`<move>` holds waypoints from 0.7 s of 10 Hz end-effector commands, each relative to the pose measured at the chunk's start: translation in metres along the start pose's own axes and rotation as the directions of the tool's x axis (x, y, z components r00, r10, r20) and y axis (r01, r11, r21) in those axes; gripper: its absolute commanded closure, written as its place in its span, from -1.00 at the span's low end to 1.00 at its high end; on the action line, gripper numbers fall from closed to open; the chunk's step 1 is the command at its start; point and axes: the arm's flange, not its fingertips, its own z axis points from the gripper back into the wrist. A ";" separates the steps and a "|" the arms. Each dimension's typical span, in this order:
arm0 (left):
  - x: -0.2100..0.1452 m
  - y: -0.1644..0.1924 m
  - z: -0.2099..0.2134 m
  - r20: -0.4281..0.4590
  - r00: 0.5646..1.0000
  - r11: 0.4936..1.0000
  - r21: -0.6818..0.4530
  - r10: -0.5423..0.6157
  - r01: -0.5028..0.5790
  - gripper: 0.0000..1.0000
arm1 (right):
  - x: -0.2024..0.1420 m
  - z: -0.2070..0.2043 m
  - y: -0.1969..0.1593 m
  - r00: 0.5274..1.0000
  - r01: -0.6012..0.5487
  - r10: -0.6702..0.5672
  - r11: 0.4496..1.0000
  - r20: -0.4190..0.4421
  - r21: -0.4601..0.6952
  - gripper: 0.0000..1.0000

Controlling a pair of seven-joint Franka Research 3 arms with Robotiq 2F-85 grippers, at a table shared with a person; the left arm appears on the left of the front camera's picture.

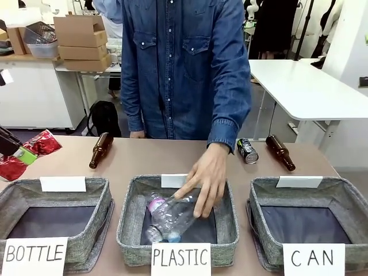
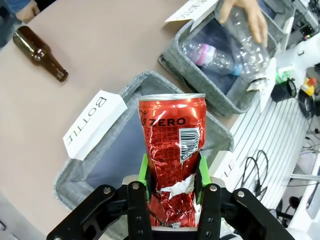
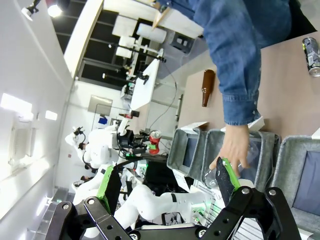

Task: Sort the can waste into the basket.
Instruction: Pick up the can waste from the table and place it in the right Fabric basket.

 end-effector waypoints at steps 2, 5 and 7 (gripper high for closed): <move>0.000 -0.006 0.000 0.018 0.999 0.999 -0.016 -0.050 0.051 0.19 | 0.003 -0.002 0.001 1.000 -0.024 0.024 0.999 0.006 0.021 -1.00; 0.001 -0.011 -0.003 0.040 0.997 0.997 -0.039 -0.070 0.071 0.19 | 0.003 -0.002 0.001 1.000 -0.024 0.024 0.999 0.006 0.021 -1.00; 0.012 -0.024 -0.011 0.056 0.994 0.994 -0.055 -0.092 0.095 0.19 | 0.003 -0.002 0.001 1.000 -0.024 0.024 0.999 0.006 0.021 -1.00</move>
